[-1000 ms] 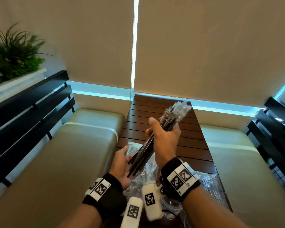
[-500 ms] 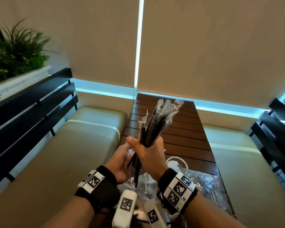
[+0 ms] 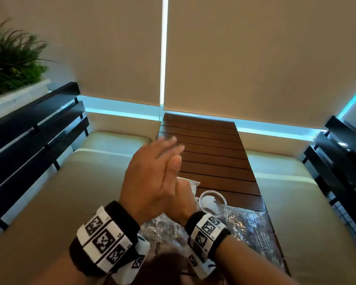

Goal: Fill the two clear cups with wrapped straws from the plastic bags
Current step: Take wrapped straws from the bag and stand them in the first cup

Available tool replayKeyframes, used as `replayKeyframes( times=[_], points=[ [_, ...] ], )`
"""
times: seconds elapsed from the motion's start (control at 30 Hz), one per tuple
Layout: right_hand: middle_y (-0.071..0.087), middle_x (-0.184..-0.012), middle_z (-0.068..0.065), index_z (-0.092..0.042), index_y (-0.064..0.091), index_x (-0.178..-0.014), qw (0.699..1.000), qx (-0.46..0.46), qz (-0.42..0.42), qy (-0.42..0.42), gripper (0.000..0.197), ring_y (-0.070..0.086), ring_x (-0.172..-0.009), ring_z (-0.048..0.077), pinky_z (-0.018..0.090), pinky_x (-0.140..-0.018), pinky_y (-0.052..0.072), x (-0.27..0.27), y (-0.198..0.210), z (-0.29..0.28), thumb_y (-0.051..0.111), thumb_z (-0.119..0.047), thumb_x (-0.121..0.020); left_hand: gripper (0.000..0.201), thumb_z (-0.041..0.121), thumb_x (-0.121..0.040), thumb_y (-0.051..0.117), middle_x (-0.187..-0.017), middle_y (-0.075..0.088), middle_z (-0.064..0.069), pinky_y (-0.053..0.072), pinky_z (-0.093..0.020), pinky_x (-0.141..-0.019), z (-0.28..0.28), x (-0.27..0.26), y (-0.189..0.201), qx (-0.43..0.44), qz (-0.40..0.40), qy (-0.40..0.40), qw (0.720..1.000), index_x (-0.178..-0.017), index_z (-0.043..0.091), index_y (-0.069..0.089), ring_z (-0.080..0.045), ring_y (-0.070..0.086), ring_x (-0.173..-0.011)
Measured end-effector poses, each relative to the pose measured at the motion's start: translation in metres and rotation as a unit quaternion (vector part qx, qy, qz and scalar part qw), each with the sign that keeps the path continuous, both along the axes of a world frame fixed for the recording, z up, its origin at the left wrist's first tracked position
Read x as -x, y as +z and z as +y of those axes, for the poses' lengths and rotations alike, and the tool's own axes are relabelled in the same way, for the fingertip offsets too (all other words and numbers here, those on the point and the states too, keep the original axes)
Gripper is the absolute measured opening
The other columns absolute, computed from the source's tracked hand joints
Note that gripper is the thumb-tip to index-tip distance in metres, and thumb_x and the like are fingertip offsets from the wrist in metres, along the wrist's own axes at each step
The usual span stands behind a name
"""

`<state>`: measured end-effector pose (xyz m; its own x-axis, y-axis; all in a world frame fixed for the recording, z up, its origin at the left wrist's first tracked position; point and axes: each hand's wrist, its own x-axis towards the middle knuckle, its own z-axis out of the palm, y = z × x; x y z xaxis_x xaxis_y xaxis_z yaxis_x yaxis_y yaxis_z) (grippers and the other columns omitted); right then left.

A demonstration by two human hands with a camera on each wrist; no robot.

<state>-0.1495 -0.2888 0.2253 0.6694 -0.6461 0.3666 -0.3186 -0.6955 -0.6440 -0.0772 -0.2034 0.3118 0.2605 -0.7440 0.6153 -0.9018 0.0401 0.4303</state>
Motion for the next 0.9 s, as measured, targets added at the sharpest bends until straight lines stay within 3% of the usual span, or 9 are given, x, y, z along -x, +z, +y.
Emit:
replayKeyframes(
  times=[0.1, 0.2, 0.27, 0.33, 0.4, 0.53, 0.63, 0.77, 0.9],
  points=[
    [0.068, -0.07, 0.007, -0.01, 0.066, -0.076, 0.998, 0.06, -0.021, 0.021, 0.019, 0.062, -0.06, 0.024, 0.033, -0.052, 0.049, 0.002, -0.001, 0.004, 0.054, -0.02, -0.087, 0.041, 0.042, -0.096, 0.036, -0.122, 0.067, 0.008, 0.021, -0.043, -0.118, 0.001, -0.001, -0.025, -0.085, -0.103, 0.024, 0.991, -0.106, 0.026, 0.072, -0.01, 0.052, -0.125],
    [0.065, -0.07, -0.004, -0.021, 0.058, -0.079, 0.996, 0.076, -0.046, 0.004, 0.008, 0.058, -0.059, 0.018, 0.03, -0.053, 0.046, 0.008, -0.008, -0.007, 0.062, -0.027, -0.084, 0.042, 0.044, -0.093, 0.04, -0.137, 0.056, 0.006, 0.018, -0.053, -0.116, 0.014, -0.013, -0.025, 0.018, -0.066, 0.063, 0.996, -0.12, 0.024, 0.065, -0.014, 0.043, -0.135],
    [0.065, -0.071, -0.007, -0.023, 0.056, -0.082, 0.995, 0.085, -0.053, 0.004, 0.013, 0.057, -0.06, 0.015, 0.031, -0.055, 0.048, 0.009, -0.012, -0.014, 0.067, -0.03, -0.082, 0.048, 0.049, -0.094, 0.035, -0.139, 0.053, 0.008, 0.029, -0.042, -0.114, 0.017, -0.018, -0.017, 0.032, 0.041, 0.052, 0.997, -0.129, 0.026, 0.059, -0.008, 0.044, -0.132],
    [0.066, -0.072, -0.005, -0.02, 0.062, -0.085, 0.993, 0.094, -0.058, 0.03, 0.012, 0.058, -0.06, 0.015, 0.031, -0.055, 0.05, 0.006, -0.007, -0.011, 0.062, -0.032, -0.083, 0.049, 0.05, -0.096, 0.031, -0.126, 0.062, 0.009, 0.046, -0.029, -0.1, 0.009, -0.016, -0.02, 0.0, 0.133, -0.008, 0.991, -0.126, 0.026, 0.061, -0.002, 0.055, -0.115],
    [0.066, -0.068, -0.001, -0.015, 0.065, -0.079, 0.992, 0.089, -0.074, 0.046, 0.024, 0.057, -0.056, 0.017, 0.028, -0.052, 0.047, 0.001, -0.004, -0.007, 0.052, -0.033, -0.083, 0.046, 0.045, -0.098, 0.032, -0.109, 0.07, 0.008, 0.053, -0.03, -0.088, 0.0, -0.012, -0.027, -0.024, 0.117, -0.019, 0.993, -0.114, 0.023, 0.069, -0.001, 0.062, -0.098],
    [0.067, -0.068, 0.002, -0.013, 0.067, -0.078, 0.993, 0.062, -0.083, 0.061, 0.028, 0.058, -0.056, 0.015, 0.017, -0.052, 0.038, 0.0, -0.005, -0.006, 0.047, -0.032, -0.082, 0.041, 0.037, -0.098, 0.037, -0.102, 0.072, 0.006, 0.051, -0.024, -0.086, -0.009, -0.01, -0.033, -0.022, 0.093, -0.018, 0.995, -0.107, 0.02, 0.073, -0.001, 0.063, -0.092],
    [0.066, -0.068, -0.002, -0.012, 0.065, -0.077, 0.995, 0.029, -0.062, 0.066, 0.024, 0.056, -0.057, 0.013, 0.014, -0.051, 0.036, 0.002, -0.004, -0.01, 0.047, -0.027, -0.084, 0.043, 0.041, -0.098, 0.035, -0.111, 0.071, 0.007, 0.051, -0.024, -0.09, -0.015, -0.01, -0.031, -0.018, 0.102, -0.024, 0.994, -0.115, 0.022, 0.07, 0.001, 0.061, -0.1],
    [0.063, -0.072, -0.013, -0.011, 0.064, -0.088, 0.99, -0.028, -0.131, 0.037, 0.008, 0.054, -0.06, 0.008, 0.013, -0.056, 0.039, 0.017, 0.012, -0.033, 0.068, -0.019, -0.089, 0.059, 0.057, -0.095, 0.025, -0.141, 0.038, 0.016, 0.036, -0.009, -0.099, -0.018, -0.006, -0.037, 0.005, 0.173, -0.071, 0.982, -0.148, 0.031, 0.03, 0.01, 0.039, -0.127],
    [0.059, -0.066, -0.019, -0.031, 0.057, -0.081, 0.963, -0.1, -0.227, -0.101, 0.018, 0.048, -0.057, 0.0, 0.017, -0.058, 0.042, 0.059, 0.018, -0.086, 0.07, -0.042, -0.086, 0.047, 0.06, -0.09, 0.033, -0.116, 0.048, 0.017, 0.05, -0.024, -0.086, -0.011, -0.005, -0.073, -0.088, 0.181, -0.032, 0.979, -0.124, 0.033, 0.05, 0.007, 0.052, -0.104]
  ],
)
